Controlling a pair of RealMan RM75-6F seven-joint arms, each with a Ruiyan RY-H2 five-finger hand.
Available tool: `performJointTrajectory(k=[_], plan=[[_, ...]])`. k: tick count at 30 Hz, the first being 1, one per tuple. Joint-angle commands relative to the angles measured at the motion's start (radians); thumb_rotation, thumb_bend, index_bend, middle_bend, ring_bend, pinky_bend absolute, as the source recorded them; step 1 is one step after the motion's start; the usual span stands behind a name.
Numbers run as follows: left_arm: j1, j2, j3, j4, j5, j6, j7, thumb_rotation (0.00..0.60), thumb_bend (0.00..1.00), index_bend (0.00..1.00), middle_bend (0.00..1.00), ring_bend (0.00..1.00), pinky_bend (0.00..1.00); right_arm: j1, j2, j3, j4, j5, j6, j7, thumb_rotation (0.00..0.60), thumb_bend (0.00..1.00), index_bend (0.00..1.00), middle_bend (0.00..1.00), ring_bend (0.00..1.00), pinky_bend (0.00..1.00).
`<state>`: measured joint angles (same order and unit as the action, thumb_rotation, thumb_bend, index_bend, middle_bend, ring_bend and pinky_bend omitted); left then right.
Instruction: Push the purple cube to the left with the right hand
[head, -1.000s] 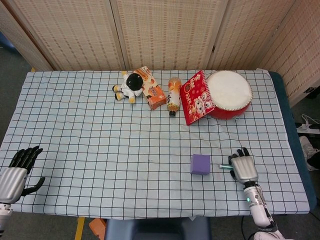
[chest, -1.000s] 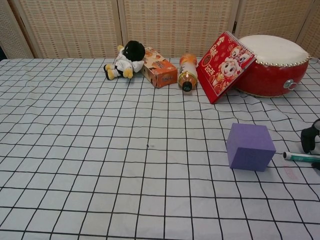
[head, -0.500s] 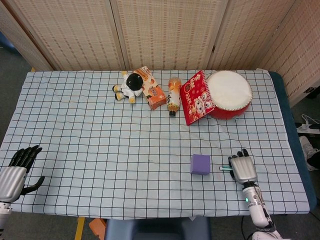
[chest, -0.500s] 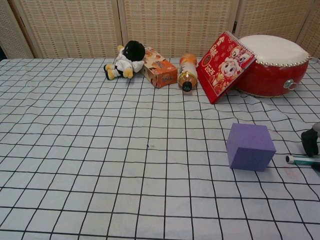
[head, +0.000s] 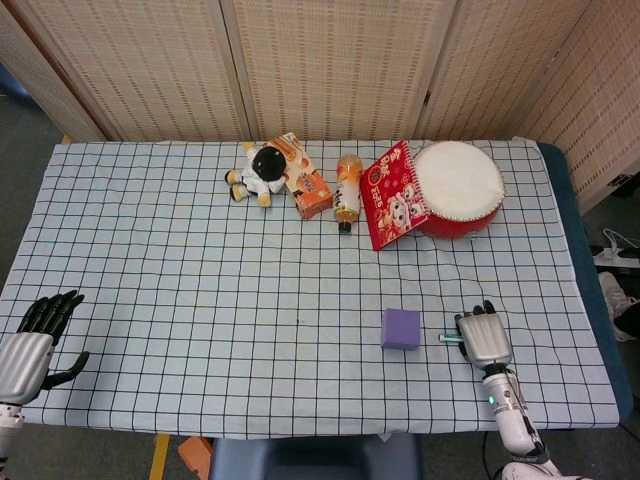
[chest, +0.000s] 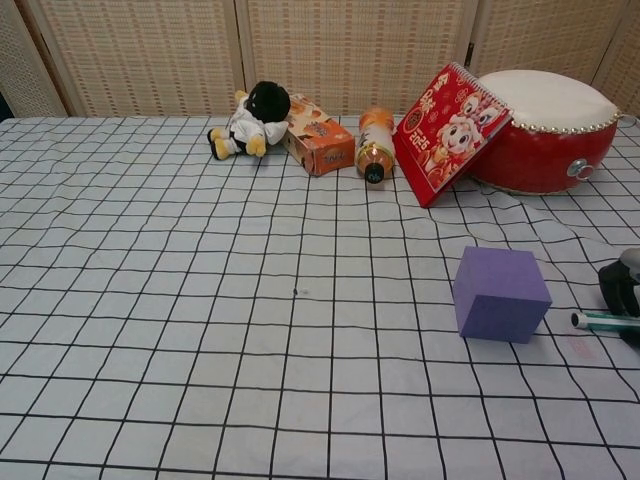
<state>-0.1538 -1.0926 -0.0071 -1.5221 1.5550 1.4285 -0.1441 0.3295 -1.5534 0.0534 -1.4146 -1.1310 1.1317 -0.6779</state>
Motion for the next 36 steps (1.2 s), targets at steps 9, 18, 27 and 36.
performJointTrajectory(k=[9, 18, 27, 36], plan=[[0.002, 0.002, 0.0, -0.004, 0.001, 0.005, 0.002, 0.6, 0.37, 0.0, 0.0, 0.0, 0.02, -0.002, -0.007, -0.006, 0.014, -0.024, 0.025, 0.035, 0.6, 0.38, 0.82, 0.7, 0.43, 0.25], [0.006, 0.003, 0.002, -0.001, 0.009, 0.015, -0.005, 0.6, 0.37, 0.0, 0.0, 0.0, 0.02, -0.021, 0.046, 0.0, -0.028, -0.124, 0.107, 0.144, 0.6, 0.46, 0.93, 0.81, 0.53, 0.3], [0.006, 0.003, 0.004, -0.001, 0.016, 0.018, -0.007, 0.6, 0.37, 0.0, 0.0, 0.0, 0.02, -0.003, 0.105, -0.006, -0.137, -0.121, 0.078, 0.091, 0.6, 0.46, 0.94, 0.81, 0.53, 0.3], [0.007, 0.007, 0.006, -0.001, 0.017, 0.018, -0.017, 0.6, 0.37, 0.0, 0.0, 0.0, 0.02, 0.04, 0.069, 0.006, -0.163, -0.107, 0.04, 0.014, 0.6, 0.46, 0.94, 0.81, 0.53, 0.3]])
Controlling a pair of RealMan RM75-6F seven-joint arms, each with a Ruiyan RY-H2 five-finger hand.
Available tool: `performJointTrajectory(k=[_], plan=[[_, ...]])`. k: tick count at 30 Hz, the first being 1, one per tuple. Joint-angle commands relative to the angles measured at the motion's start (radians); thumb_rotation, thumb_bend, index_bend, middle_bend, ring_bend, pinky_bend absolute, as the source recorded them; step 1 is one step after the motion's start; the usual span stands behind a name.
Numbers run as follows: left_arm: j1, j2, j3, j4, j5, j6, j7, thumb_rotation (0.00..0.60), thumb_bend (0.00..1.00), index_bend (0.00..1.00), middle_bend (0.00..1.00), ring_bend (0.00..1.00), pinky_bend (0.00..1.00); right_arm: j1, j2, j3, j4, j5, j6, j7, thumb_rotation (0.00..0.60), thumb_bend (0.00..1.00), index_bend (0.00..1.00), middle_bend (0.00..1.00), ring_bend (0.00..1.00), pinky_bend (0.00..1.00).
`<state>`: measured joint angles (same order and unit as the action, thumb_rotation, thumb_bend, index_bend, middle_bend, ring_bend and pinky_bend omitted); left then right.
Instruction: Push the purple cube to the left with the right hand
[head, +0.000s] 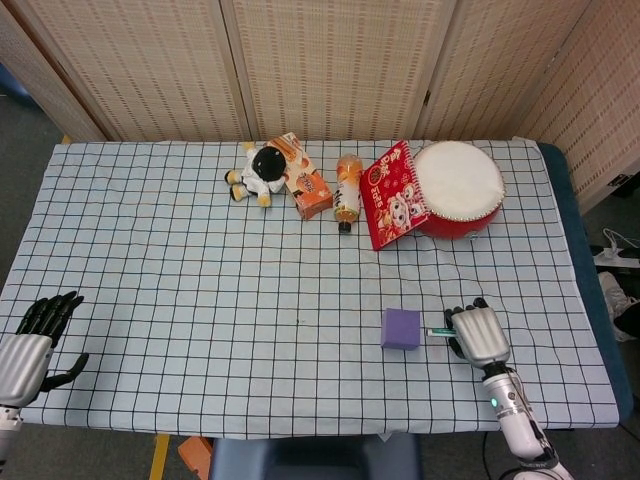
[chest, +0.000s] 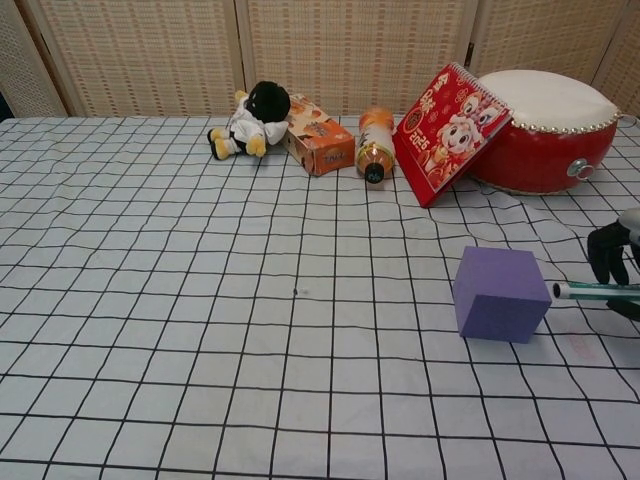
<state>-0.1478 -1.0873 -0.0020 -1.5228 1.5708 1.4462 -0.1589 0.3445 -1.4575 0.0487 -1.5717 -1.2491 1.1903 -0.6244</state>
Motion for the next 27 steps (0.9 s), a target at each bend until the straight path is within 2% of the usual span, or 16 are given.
performJointTrajectory(k=[1, 14, 27], plan=[[0.0, 0.002, 0.001, 0.0, 0.002, 0.001, -0.003, 0.6, 0.36, 0.0, 0.0, 0.0, 0.02, 0.03, -0.035, 0.016, -0.006, 0.019, -0.02, -0.051, 0.6, 0.46, 0.94, 0.81, 0.53, 0.3], [0.0, 0.007, 0.006, 0.003, 0.01, 0.002, -0.02, 0.6, 0.37, 0.0, 0.0, 0.0, 0.02, 0.12, -0.14, 0.073, 0.002, 0.111, -0.059, -0.174, 0.6, 0.46, 0.94, 0.81, 0.53, 0.3], [0.001, 0.011, 0.004, 0.007, 0.009, 0.005, -0.04, 0.6, 0.36, 0.0, 0.0, 0.0, 0.02, 0.207, -0.23, 0.091, 0.01, 0.162, -0.092, -0.238, 0.6, 0.46, 0.94, 0.81, 0.53, 0.3]])
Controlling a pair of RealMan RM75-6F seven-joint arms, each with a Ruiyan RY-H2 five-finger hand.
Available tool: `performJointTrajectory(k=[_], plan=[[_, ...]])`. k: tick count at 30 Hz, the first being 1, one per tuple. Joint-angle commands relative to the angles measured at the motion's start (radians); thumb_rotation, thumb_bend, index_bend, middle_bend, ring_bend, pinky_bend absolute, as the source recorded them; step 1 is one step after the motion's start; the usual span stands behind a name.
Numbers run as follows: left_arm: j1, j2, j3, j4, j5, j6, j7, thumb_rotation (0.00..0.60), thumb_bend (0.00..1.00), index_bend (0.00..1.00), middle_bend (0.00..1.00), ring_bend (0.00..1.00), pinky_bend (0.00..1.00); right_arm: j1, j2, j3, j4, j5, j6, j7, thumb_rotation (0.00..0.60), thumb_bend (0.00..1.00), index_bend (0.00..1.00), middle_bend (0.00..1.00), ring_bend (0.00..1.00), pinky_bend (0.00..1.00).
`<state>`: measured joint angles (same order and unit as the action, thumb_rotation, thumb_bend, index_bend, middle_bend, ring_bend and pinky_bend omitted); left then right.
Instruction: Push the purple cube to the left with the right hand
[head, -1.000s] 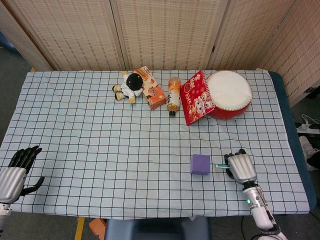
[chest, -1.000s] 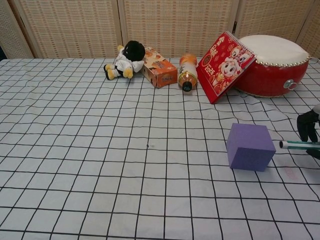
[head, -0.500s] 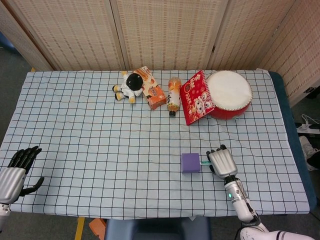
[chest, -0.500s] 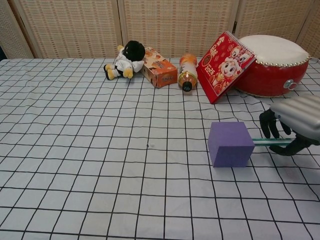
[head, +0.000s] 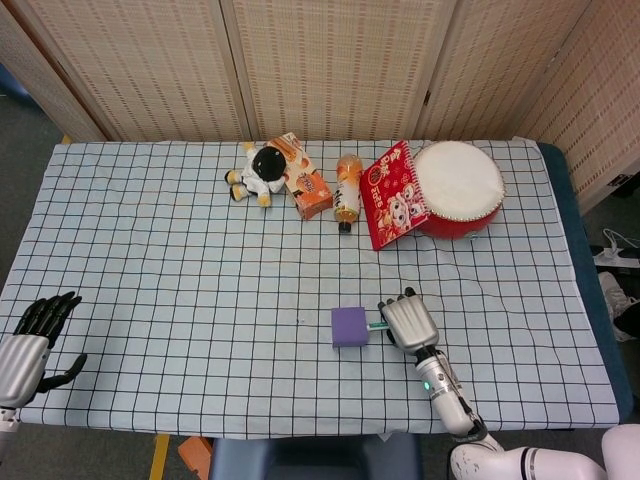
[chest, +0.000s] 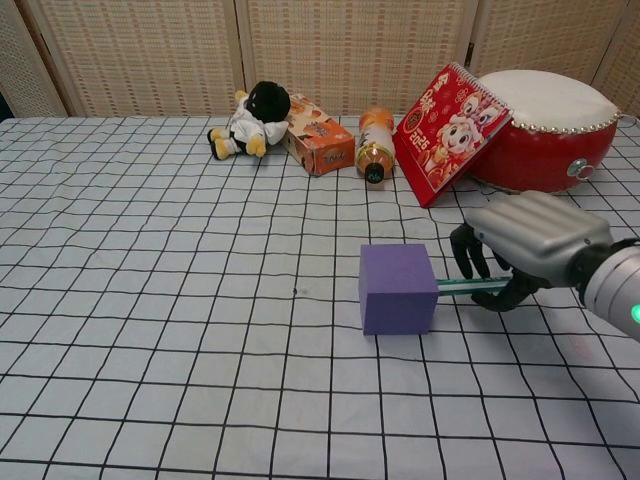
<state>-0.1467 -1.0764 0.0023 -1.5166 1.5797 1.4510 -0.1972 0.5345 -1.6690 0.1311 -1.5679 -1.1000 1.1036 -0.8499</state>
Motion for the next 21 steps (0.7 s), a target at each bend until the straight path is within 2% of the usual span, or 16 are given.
performJointTrajectory(k=[1, 9, 21], plan=[[0.0, 0.001, 0.0, 0.002, -0.001, -0.001, -0.003, 0.6, 0.36, 0.0, 0.0, 0.0, 0.02, 0.025, -0.027, 0.013, 0.009, 0.017, -0.007, -0.018, 0.6, 0.46, 0.94, 0.81, 0.53, 0.3], [-0.003, 0.003, 0.0, 0.005, -0.003, -0.008, -0.014, 0.6, 0.36, 0.0, 0.0, 0.0, 0.02, 0.096, -0.111, 0.04, 0.04, 0.07, -0.026, -0.072, 0.6, 0.46, 0.94, 0.81, 0.53, 0.3], [0.002, 0.008, -0.003, 0.007, -0.005, 0.004, -0.03, 0.6, 0.36, 0.0, 0.0, 0.0, 0.02, 0.177, -0.188, 0.058, 0.026, 0.107, -0.024, -0.12, 0.6, 0.46, 0.94, 0.81, 0.53, 0.3]])
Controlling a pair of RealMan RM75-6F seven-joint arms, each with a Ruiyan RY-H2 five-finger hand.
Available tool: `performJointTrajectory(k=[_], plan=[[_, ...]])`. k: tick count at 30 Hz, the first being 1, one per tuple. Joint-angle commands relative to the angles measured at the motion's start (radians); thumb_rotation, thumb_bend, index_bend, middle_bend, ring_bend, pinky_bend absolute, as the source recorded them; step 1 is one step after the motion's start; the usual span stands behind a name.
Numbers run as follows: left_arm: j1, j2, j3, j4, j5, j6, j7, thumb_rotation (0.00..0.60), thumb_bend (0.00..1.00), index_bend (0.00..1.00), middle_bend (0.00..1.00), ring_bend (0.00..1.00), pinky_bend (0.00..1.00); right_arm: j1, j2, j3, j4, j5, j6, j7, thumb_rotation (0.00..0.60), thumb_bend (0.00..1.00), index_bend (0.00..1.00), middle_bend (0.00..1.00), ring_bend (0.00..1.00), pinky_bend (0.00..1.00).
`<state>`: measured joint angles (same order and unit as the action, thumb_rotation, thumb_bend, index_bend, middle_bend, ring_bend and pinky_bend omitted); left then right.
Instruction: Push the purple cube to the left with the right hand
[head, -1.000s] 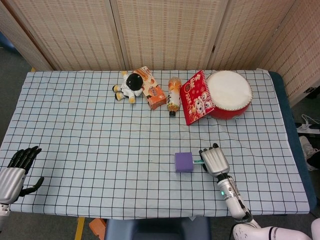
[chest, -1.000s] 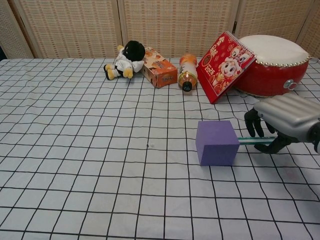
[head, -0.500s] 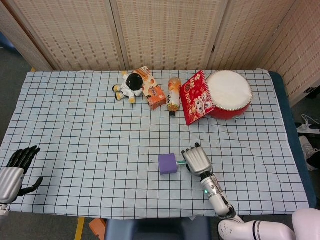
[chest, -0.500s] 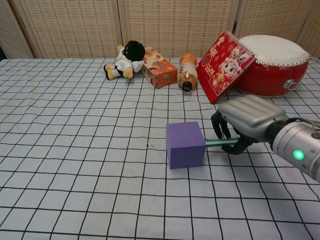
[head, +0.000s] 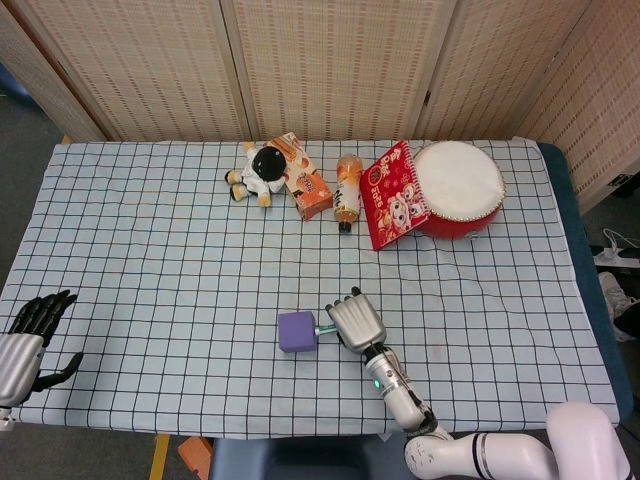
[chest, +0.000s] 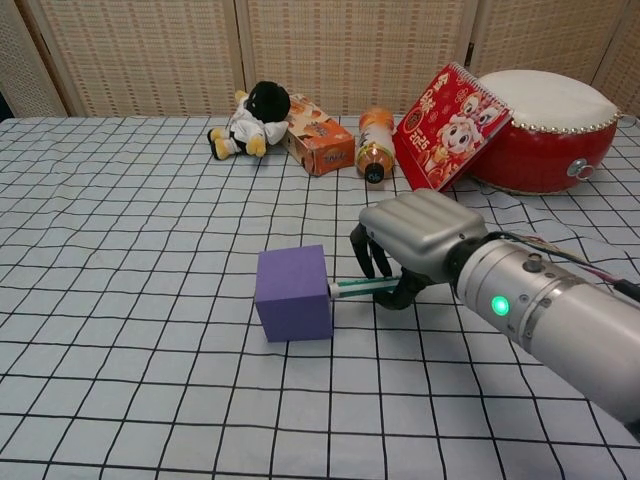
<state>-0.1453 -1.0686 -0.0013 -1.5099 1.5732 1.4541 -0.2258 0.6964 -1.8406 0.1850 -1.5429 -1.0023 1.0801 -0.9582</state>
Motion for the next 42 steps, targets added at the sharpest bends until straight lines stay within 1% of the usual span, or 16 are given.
performJointTrajectory(k=[1, 11, 18, 29, 35, 38, 42], plan=[[0.001, 0.001, 0.0, 0.0, 0.002, 0.002, -0.003, 0.6, 0.36, 0.0, 0.0, 0.0, 0.02, 0.023, -0.025, 0.007, 0.002, 0.014, -0.001, -0.017, 0.6, 0.46, 0.94, 0.81, 0.53, 0.3], [0.003, 0.007, 0.001, 0.004, 0.003, 0.006, -0.021, 0.6, 0.37, 0.0, 0.0, 0.0, 0.02, 0.117, -0.132, 0.054, 0.062, 0.087, -0.005, -0.081, 0.6, 0.46, 0.94, 0.81, 0.53, 0.3], [0.006, 0.012, 0.001, 0.005, 0.008, 0.014, -0.031, 0.6, 0.36, 0.0, 0.0, 0.0, 0.03, 0.195, -0.223, 0.103, 0.144, 0.147, -0.013, -0.116, 0.6, 0.46, 0.94, 0.81, 0.53, 0.3], [0.013, 0.017, 0.003, 0.01, 0.017, 0.03, -0.05, 0.6, 0.36, 0.0, 0.0, 0.0, 0.03, 0.298, -0.349, 0.162, 0.258, 0.2, -0.038, -0.11, 0.6, 0.46, 0.94, 0.81, 0.53, 0.3], [0.015, 0.02, 0.002, 0.012, 0.017, 0.033, -0.059, 0.6, 0.37, 0.0, 0.0, 0.0, 0.03, 0.355, -0.422, 0.202, 0.348, 0.205, -0.05, -0.087, 0.6, 0.46, 0.94, 0.81, 0.53, 0.3], [0.016, 0.021, 0.004, 0.013, 0.021, 0.036, -0.061, 0.6, 0.36, 0.0, 0.0, 0.0, 0.03, 0.39, -0.428, 0.203, 0.37, 0.221, -0.062, -0.07, 0.6, 0.46, 0.94, 0.81, 0.53, 0.3], [0.016, 0.022, 0.003, 0.015, 0.022, 0.039, -0.068, 0.6, 0.36, 0.0, 0.0, 0.0, 0.03, 0.446, -0.428, 0.188, 0.381, 0.252, -0.049, -0.03, 0.6, 0.46, 0.94, 0.81, 0.53, 0.3]])
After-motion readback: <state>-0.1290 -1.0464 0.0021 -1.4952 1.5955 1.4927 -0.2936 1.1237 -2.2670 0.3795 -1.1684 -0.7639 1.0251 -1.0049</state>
